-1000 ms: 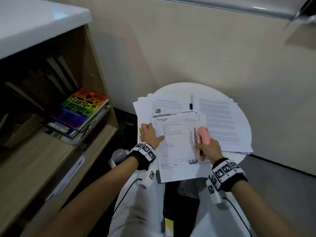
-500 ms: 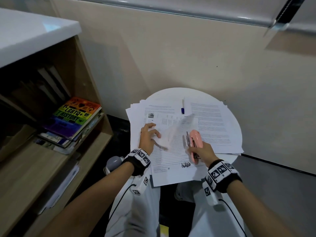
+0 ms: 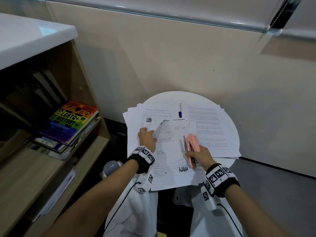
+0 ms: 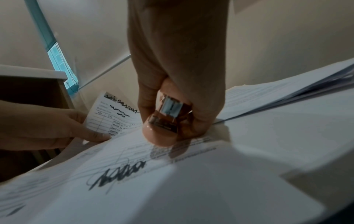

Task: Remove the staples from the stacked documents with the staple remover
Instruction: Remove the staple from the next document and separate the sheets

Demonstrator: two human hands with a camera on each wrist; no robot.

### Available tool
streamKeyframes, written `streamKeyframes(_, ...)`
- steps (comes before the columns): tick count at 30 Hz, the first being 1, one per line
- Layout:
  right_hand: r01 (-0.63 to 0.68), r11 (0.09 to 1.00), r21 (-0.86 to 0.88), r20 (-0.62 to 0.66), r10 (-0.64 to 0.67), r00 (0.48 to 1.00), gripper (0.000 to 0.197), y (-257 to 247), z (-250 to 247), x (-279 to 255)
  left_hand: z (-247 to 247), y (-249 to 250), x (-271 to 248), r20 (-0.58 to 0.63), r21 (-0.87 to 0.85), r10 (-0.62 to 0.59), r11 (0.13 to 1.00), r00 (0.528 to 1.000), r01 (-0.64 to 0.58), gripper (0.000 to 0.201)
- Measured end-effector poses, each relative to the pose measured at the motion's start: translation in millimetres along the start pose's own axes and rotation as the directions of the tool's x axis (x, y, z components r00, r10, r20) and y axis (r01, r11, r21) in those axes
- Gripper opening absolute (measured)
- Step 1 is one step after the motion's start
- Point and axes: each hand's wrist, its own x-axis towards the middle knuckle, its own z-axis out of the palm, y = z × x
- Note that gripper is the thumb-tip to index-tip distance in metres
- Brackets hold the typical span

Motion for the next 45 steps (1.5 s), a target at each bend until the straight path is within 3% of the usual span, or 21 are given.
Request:
streamKeyframes(9,-0.016,1.0,0.024,0.021,0.015,1.0,0.027,0,0,-2,-19,7,12,0.095,-0.142,-0.066,0.987,0.993,0.079,0.03)
streamKeyframes(13,-0.023,0.999,0.029,0.011,0.023,1.0,0.03,0,-1,-2,-18,9,10,0.077,-0.04,-0.104,0.993,0.992,0.107,0.038)
streamKeyframes(18,-0.013,1.0,0.023,0.006,0.012,1.0,0.022,-1,-1,-4,-8,16,12,0.075,-0.062,-0.08,0.994,0.994,0.085,0.026)
streamKeyframes(25,-0.007,0.999,0.044,0.001,0.007,1.0,0.022,-1,-1,-4,-19,12,14,0.178,-0.077,-0.121,0.988,0.977,0.136,0.022)
streamKeyframes(27,-0.016,0.998,0.053,0.008,0.016,1.0,0.022,-1,-1,-4,-13,5,13,0.1,-0.023,-0.096,0.995,0.99,0.099,0.028)
streamKeyframes(31,-0.008,0.996,0.09,-0.033,0.011,0.999,0.023,2,-2,-2,-6,6,-4,-0.055,0.144,-0.067,0.987,0.996,0.074,0.022)
streamKeyframes(34,0.03,0.998,0.048,-0.12,-0.024,0.992,0.019,9,-5,-2,-4,5,-13,-0.071,0.103,-0.051,0.993,0.996,0.058,0.022)
streamKeyframes(37,0.05,0.998,0.042,-0.118,-0.045,0.992,0.018,11,-8,-7,-8,5,-9,-0.075,-0.033,-0.1,0.995,0.992,0.098,0.026)
streamKeyframes(39,0.04,0.998,0.039,-0.094,-0.036,0.995,0.023,12,-10,-8,-14,6,-2,-0.021,-0.156,-0.096,0.983,0.995,0.092,0.031)
streamKeyframes(45,0.032,0.999,0.038,-0.05,-0.03,0.998,0.034,13,-13,-6,-31,-1,14,0.171,-0.275,-0.031,0.958,0.985,0.078,0.041)
